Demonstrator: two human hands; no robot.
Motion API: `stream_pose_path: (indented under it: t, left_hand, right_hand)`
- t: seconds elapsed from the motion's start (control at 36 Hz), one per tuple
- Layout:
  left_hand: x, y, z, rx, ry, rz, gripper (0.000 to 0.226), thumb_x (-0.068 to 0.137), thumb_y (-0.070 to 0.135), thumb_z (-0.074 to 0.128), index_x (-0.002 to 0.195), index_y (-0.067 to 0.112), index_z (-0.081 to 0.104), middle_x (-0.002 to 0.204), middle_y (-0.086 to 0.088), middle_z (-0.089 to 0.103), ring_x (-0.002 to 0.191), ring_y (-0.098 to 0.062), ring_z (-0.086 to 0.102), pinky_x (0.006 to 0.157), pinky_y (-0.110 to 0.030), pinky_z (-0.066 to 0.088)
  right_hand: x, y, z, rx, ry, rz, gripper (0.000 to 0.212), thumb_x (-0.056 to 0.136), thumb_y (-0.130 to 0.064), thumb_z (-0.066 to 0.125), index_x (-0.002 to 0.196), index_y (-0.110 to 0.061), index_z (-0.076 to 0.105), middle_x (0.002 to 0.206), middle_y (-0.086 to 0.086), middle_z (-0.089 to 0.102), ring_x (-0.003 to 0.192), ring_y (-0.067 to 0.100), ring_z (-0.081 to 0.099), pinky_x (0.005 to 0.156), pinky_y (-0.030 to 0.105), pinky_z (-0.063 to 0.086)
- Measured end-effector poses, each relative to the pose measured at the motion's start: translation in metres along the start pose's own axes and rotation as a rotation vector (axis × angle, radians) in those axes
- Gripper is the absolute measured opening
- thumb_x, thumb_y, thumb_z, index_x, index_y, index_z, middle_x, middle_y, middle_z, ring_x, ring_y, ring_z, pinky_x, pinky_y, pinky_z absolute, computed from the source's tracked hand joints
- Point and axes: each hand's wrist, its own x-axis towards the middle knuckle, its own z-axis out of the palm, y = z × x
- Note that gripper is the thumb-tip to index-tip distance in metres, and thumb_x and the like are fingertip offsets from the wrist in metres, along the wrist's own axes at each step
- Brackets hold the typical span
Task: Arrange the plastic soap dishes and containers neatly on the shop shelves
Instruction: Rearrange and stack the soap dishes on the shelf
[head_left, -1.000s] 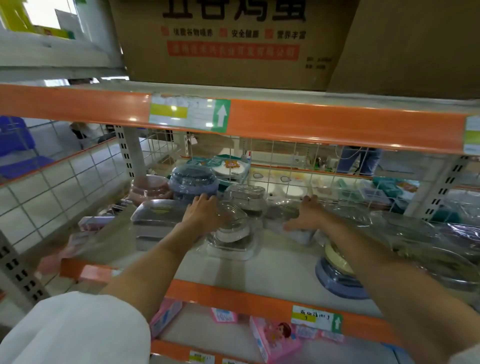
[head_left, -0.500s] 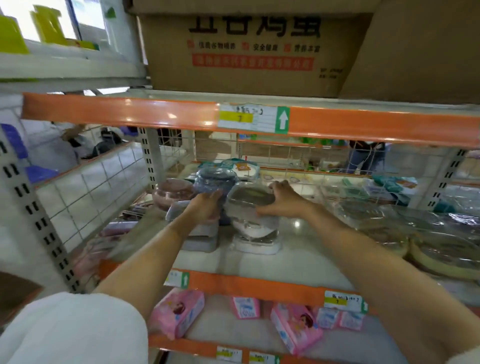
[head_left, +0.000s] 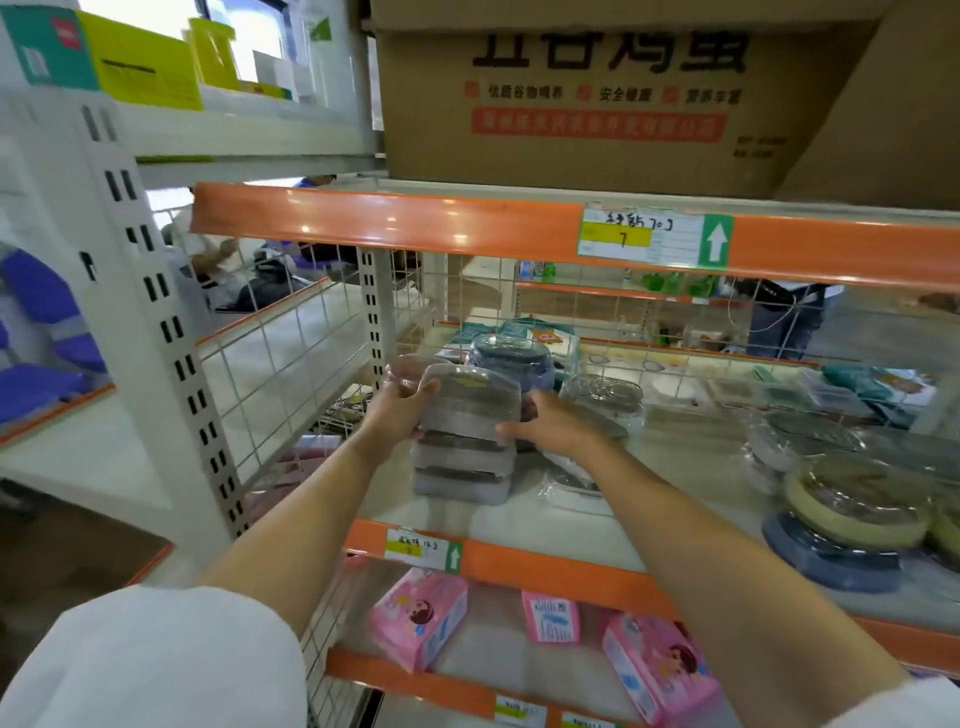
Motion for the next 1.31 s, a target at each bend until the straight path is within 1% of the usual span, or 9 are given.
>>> stream_pose_path:
  t: [0.25,0.47,0.61,0.89,1.0,1.06,1.11,1.17,1.31]
  left_hand:
    - [-0.002,-0.005,-0.013,0.507,-0.044,0.055,0.062,0.097,0.052,0.039,0.130,0.001,0.053,0.133,-0.018,0.055,0.117,-0.030,0.054,0.096,-0.035,0.042]
    - [-0.008,0.009,-0.004,0.744,0.053,0.227,0.051,0.096,0.043,0.047,0.135,0.010,0.046,0.137,-0.022,0.045,0.134,-0.035,0.031,0.108,-0.045,0.030]
    - [-0.021,0.026,0.020,0.818,0.122,0.380,0.049,0.091,0.033,0.056,0.132,0.007,0.048,0.136,-0.018,0.040,0.129,-0.033,0.035,0.107,-0.043,0.033]
    - [-0.042,0.049,0.100,0.800,-0.095,0.546,0.032,0.089,0.019,0.055,0.117,0.004,0.056,0.127,-0.017,0.050,0.121,-0.035,0.044,0.100,-0.039,0.038]
    - [-0.047,0.049,0.130,0.828,-0.201,0.515,0.028,0.089,0.016,0.054,0.113,0.002,0.057,0.121,-0.016,0.053,0.118,-0.032,0.046,0.098,-0.040,0.041]
    - [-0.047,0.046,0.143,0.838,-0.253,0.444,0.032,0.089,0.015,0.052,0.116,-0.003,0.054,0.124,-0.020,0.052,0.120,-0.034,0.046,0.098,-0.039,0.041]
    - [-0.048,0.044,0.152,0.874,-0.290,0.365,0.037,0.091,0.012,0.046,0.124,-0.005,0.049,0.130,-0.023,0.048,0.122,-0.036,0.043,0.101,-0.039,0.036]
    - [-0.050,0.039,0.159,0.901,-0.282,0.318,0.040,0.093,0.008,0.041,0.131,-0.004,0.046,0.135,-0.024,0.044,0.123,-0.039,0.040,0.104,-0.039,0.032]
    - [-0.047,0.023,0.167,0.924,-0.230,0.203,0.038,0.094,0.006,0.045,0.132,0.000,0.044,0.136,-0.023,0.047,0.126,-0.038,0.044,0.104,-0.037,0.034]
  right_hand:
    - [-0.001,-0.016,0.008,-0.088,0.062,-0.013,0.044,0.087,-0.041,0.066,0.118,-0.012,0.054,0.114,0.006,0.062,0.101,0.021,0.058,0.082,0.032,0.046]
    - [-0.021,-0.014,0.000,-0.078,0.067,-0.010,0.045,0.089,-0.030,0.067,0.124,-0.006,0.052,0.124,0.008,0.059,0.112,0.024,0.056,0.097,0.037,0.045]
    - [-0.038,0.003,-0.025,-0.148,0.097,0.008,0.044,0.093,-0.021,0.063,0.130,-0.003,0.047,0.124,0.010,0.056,0.108,0.023,0.055,0.083,0.029,0.044]
    - [-0.071,0.059,-0.083,-0.197,0.190,0.128,0.049,0.091,-0.028,0.065,0.130,-0.004,0.049,0.123,0.010,0.056,0.108,0.024,0.055,0.084,0.028,0.044]
    - [-0.072,0.080,-0.090,-0.236,0.179,0.142,0.014,0.092,-0.024,0.061,0.087,-0.016,0.051,0.087,0.001,0.051,0.089,0.019,0.050,0.065,0.024,0.038]
    - [-0.073,0.084,-0.090,-0.229,0.164,0.141,0.030,0.093,-0.021,0.061,0.071,-0.025,0.041,0.074,-0.008,0.043,0.079,0.013,0.047,0.055,0.014,0.033]
    - [-0.069,0.085,-0.086,-0.240,0.138,0.139,0.017,0.091,-0.024,0.065,0.078,-0.020,0.054,0.082,-0.007,0.050,0.083,0.013,0.049,0.057,0.014,0.036]
    - [-0.060,0.087,-0.080,-0.273,0.116,0.131,0.042,0.085,-0.039,0.070,0.111,-0.007,0.064,0.111,0.007,0.061,0.104,0.022,0.056,0.077,0.022,0.042]
    - [-0.045,0.082,-0.058,-0.330,0.138,0.097,0.098,0.074,-0.070,0.063,0.150,-0.018,0.029,0.149,0.018,0.032,0.139,0.034,0.028,0.111,0.041,0.030]
